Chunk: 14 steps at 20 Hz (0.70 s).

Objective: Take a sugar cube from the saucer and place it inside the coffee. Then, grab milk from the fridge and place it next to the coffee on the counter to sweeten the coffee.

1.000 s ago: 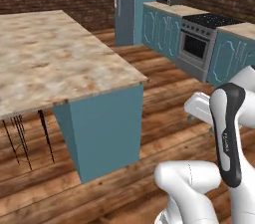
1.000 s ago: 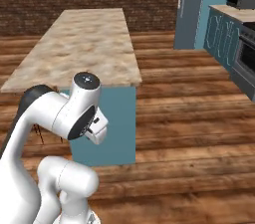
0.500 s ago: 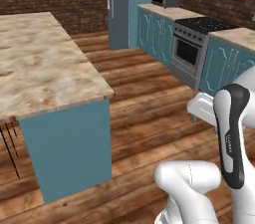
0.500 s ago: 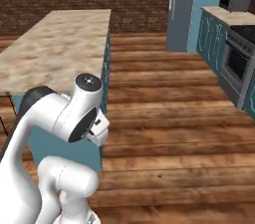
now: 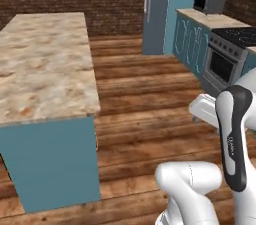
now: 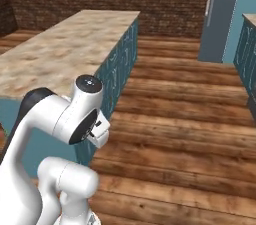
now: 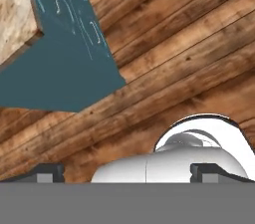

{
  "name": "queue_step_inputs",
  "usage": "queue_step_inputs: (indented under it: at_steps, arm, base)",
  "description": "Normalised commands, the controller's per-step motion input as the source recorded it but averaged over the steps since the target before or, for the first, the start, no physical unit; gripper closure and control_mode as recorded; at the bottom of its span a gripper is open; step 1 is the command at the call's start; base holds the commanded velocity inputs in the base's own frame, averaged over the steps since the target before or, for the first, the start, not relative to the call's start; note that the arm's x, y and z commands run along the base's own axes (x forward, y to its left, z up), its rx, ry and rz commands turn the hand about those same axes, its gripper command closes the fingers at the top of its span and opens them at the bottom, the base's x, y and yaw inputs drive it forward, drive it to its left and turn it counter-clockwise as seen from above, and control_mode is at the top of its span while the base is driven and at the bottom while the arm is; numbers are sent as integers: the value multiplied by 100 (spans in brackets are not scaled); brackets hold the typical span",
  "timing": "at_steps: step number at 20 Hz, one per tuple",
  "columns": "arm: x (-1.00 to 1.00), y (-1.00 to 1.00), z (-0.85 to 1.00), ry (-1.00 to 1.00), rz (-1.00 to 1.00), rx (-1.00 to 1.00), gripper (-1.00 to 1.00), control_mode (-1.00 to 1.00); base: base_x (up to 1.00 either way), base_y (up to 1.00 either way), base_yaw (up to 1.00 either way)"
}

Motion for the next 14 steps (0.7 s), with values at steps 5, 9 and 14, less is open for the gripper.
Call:
queue_step_inputs:
  at_steps: [5, 9, 14]
  arm:
    - [0, 0, 0, 0, 0, 0, -100, 100]
    - [0, 0, 0, 0, 0, 0, -100, 100]
    - [0, 0, 0, 0, 0, 0, -100, 100]
  base:
    - [100, -99, 23]
    - [100, -72, 9]
    - [100, -5, 0]
